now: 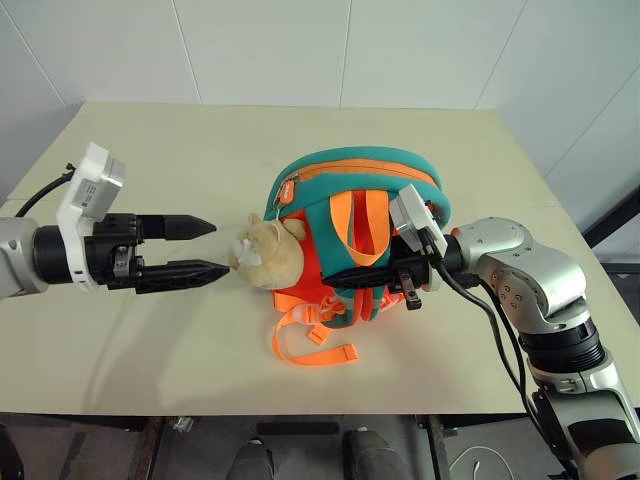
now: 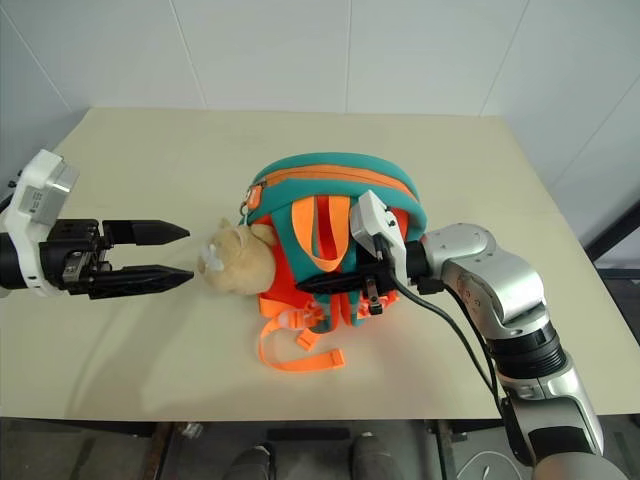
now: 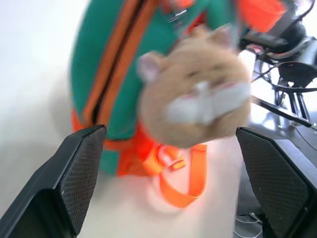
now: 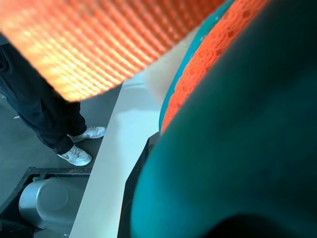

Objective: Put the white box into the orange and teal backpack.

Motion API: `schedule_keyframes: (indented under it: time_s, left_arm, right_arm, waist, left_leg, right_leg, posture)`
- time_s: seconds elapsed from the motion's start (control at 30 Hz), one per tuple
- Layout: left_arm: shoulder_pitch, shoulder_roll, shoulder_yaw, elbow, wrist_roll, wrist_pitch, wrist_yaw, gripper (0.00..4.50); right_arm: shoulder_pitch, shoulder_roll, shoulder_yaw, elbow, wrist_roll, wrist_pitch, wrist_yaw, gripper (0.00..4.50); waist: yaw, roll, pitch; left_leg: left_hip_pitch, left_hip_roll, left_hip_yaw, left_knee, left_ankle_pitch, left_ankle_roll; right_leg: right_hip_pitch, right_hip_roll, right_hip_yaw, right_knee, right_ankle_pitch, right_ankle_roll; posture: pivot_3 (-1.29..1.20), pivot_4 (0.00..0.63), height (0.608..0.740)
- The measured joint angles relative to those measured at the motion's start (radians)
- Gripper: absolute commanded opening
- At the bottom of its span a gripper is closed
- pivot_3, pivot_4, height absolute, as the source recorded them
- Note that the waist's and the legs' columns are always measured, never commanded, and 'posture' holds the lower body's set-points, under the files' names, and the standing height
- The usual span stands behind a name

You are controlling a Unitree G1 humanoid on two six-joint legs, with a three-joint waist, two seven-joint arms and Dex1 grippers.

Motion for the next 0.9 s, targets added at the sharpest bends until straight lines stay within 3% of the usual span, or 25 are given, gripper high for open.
schedule_keyframes:
  time_s: [0.27,0.47,0.67,0.77,0.9]
  left_arm:
    - [-0.021,-0.135,-0.115,-0.067,-0.073,0.019,0.227,4.48]
    - [-0.082,-0.184,-0.172,-0.049,-0.098,0.043,0.335,3.01]
    - [-0.108,-0.147,-0.170,-0.022,-0.159,0.080,0.352,1.31]
    - [-0.129,-0.101,-0.152,0.011,-0.188,0.087,0.350,0.82]
    - [-0.141,-0.073,-0.128,0.048,-0.212,0.091,0.354,0.64]
  right_arm:
    - [-0.003,0.007,0.014,0.017,-0.006,-0.018,0.006,0.00]
    - [-0.004,0.009,0.015,0.020,-0.007,-0.019,0.005,0.00]
    - [0.004,0.015,0.011,0.017,-0.002,-0.020,-0.004,0.00]
    - [0.039,0.042,-0.013,0.010,0.010,-0.039,-0.022,0.00]
    - [0.063,0.061,-0.038,-0.007,0.034,-0.045,-0.043,0.00]
  waist:
    - [-0.006,0.000,0.000]
    - [-0.006,0.000,0.000]
    - [-0.006,0.000,0.000]
    - [-0.007,0.000,0.000]
    - [-0.006,0.000,0.000]
  left_leg:
    - [0.000,0.000,0.000,0.002,0.000,0.000]
    - [0.000,0.000,0.000,0.002,0.000,0.000]
    - [0.000,0.000,0.000,0.002,0.000,0.000]
    - [0.000,0.000,0.000,0.002,0.000,0.000]
    - [0.000,0.000,0.000,0.001,0.000,0.000]
  right_leg:
    - [0.000,0.000,0.000,0.001,0.001,0.000]
    - [0.000,0.000,0.000,0.001,0.001,0.000]
    - [0.000,0.000,0.001,0.001,0.001,0.000]
    - [0.000,0.000,0.001,0.001,0.001,0.000]
    - [0.000,0.000,0.000,0.001,0.001,0.000]
  posture:
    - [0.00,0.150,0.740]
    - [0.00,0.150,0.740]
    - [0.00,0.150,0.740]
    - [0.00,0.150,0.740]
    - [0.00,0.150,0.740]
